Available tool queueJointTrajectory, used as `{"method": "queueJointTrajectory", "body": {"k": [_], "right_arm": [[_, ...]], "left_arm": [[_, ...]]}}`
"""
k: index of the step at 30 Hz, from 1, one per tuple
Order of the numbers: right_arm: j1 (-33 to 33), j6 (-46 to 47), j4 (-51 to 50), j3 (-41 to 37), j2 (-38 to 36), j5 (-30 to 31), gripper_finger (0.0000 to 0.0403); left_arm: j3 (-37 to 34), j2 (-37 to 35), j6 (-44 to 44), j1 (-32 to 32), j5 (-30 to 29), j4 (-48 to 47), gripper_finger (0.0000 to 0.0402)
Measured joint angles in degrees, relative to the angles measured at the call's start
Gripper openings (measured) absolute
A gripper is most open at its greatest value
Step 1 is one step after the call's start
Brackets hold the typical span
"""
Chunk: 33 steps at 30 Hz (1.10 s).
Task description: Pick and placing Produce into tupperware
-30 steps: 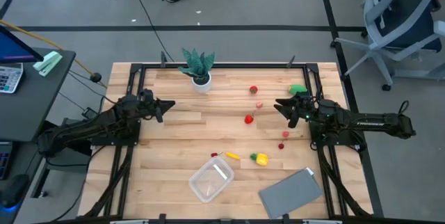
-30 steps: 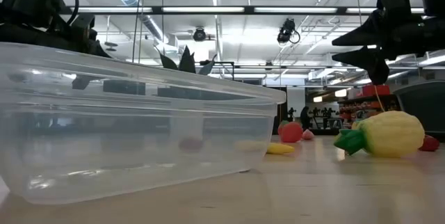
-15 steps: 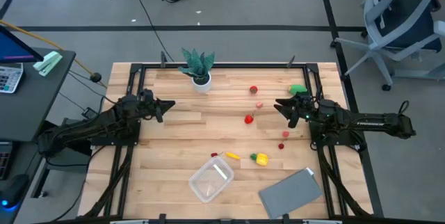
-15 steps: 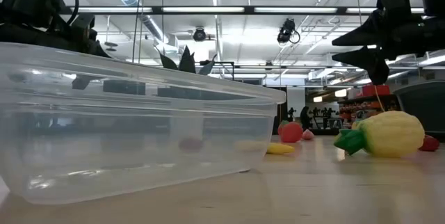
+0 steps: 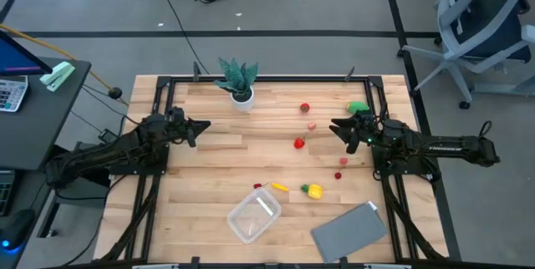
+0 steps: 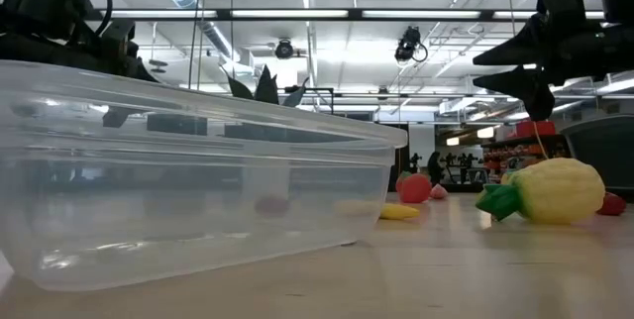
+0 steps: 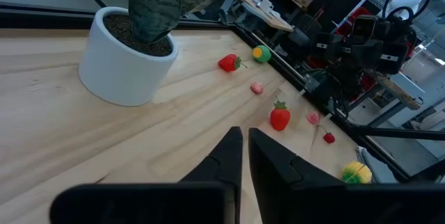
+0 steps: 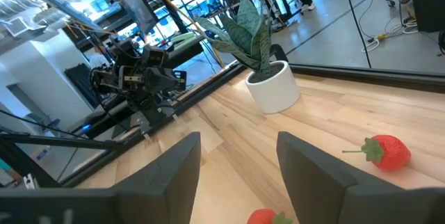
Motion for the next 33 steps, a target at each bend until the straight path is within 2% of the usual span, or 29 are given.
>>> {"method": "queueJointTrajectory", "body": {"k": [11,14,23,29,33], "right_arm": [[0.00,0.00,0.01,0.00,0.00,-0.02,0.0199],[-0.02,0.00,-0.01,-0.01,0.01,-0.02,0.0199],[-0.01,0.00,-0.21,-0.01,0.01,-0.01,0.0199],[-0.04,0.27,0.05,-0.02,0.02,0.19,0.0199],[-0.04,9.94,5.56,-0.02,0.02,1.08,0.0199]], "left_arm": [[-0.01,0.04,0.04,0.20,-0.09,2.56,0.0037],[0.00,0.06,2.54,0.20,-0.22,2.05,0.0039],[0.00,0.04,1.79,0.13,-0.22,2.01,0.0030],[0.00,0.04,-4.58,0.13,-0.22,2.09,0.0036],[0.00,0.06,-12.87,0.15,-0.22,2.35,0.0039]]}}
